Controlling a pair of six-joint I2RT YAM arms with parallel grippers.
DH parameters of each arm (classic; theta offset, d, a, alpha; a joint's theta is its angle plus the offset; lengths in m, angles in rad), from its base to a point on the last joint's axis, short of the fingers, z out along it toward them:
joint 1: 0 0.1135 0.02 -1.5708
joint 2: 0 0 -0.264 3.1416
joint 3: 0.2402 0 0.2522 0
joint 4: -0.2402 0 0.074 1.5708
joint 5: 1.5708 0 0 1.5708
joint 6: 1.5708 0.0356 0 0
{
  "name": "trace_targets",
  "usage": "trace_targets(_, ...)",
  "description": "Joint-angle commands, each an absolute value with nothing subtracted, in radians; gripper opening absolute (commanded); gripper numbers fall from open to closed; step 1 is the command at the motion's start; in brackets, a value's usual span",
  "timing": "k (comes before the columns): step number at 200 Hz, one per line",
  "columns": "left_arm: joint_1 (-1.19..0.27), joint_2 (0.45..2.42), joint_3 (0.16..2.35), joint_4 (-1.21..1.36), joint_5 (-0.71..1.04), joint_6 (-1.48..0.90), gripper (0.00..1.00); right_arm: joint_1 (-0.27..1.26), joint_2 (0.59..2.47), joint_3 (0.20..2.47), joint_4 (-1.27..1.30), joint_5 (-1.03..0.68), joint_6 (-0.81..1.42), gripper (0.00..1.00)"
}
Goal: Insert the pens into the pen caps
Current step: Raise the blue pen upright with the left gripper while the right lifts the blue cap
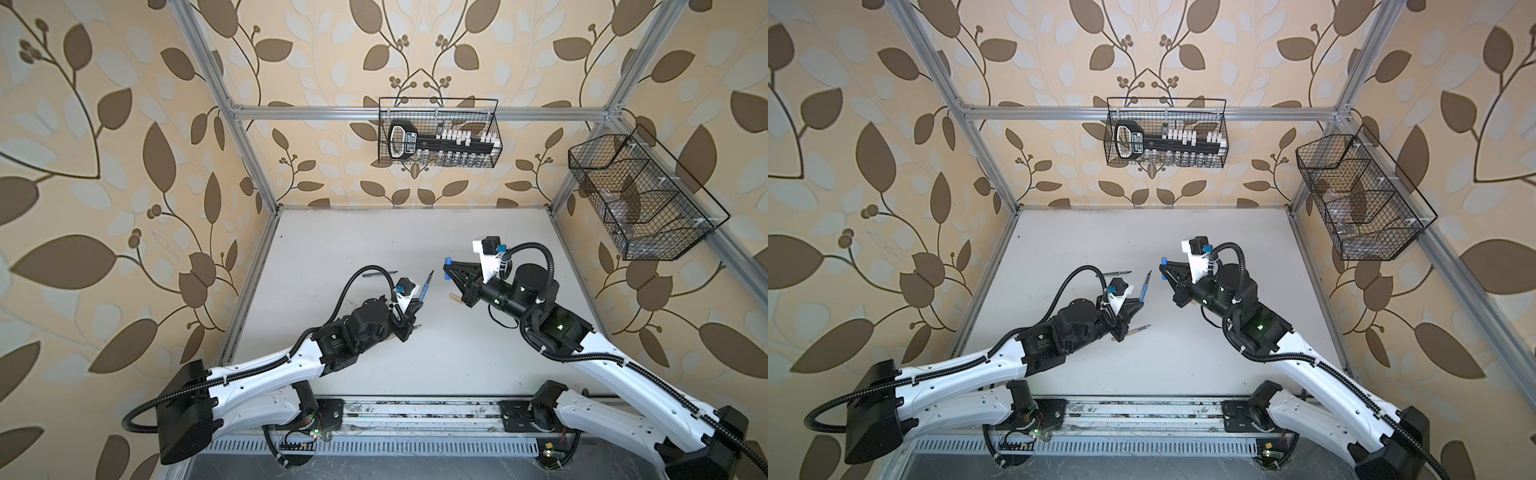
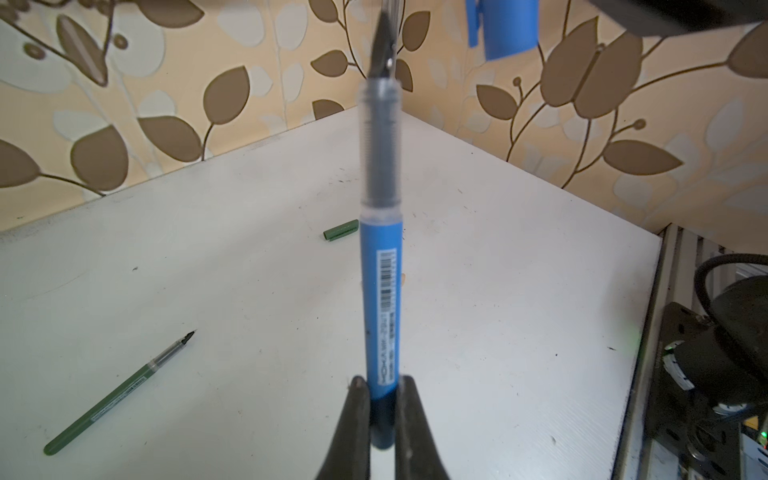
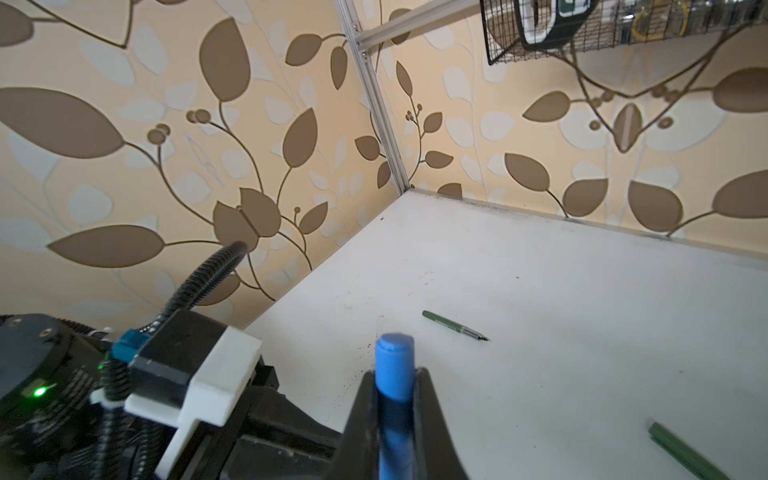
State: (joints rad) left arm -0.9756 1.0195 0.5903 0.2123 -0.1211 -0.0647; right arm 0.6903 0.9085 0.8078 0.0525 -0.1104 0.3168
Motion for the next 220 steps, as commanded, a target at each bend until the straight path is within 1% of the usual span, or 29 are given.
trace_targets(1, -0.979, 0.995, 0.597, 0.265, -0.054, -0.061, 0.00, 0.701, 0.870, 0.824, 0.134, -0.133, 0.303, 0.02)
trace_targets(21, -0.980, 1.006, 0.563, 0.328, -0.082, -0.083, 0.00, 0.711, 0.850, 0.793, 0.203, -0.155, 0.315, 0.02)
trace_targets(58, -0.980, 1.023, 0.522, 0.419, -0.173, -0.047, 0.00, 0.720, 0.831, 0.764, 0.287, -0.169, 0.310, 0.02)
trace_targets(94, -0.980, 1.026, 0.521, 0.465, -0.146, 0.002, 0.00, 0.721, 0.845, 0.748, 0.337, -0.188, 0.316, 0.01)
trace_targets(148, -0.980, 1.057, 0.517, 0.532, -0.125, -0.007, 0.00, 0.743, 0.876, 0.709, 0.468, -0.196, 0.336, 0.00)
trace_targets(220, -0.980, 1.010, 0.514, 0.509, -0.112, -0.027, 0.00, 0.779, 0.915, 0.684, 0.547, -0.106, 0.298, 0.00)
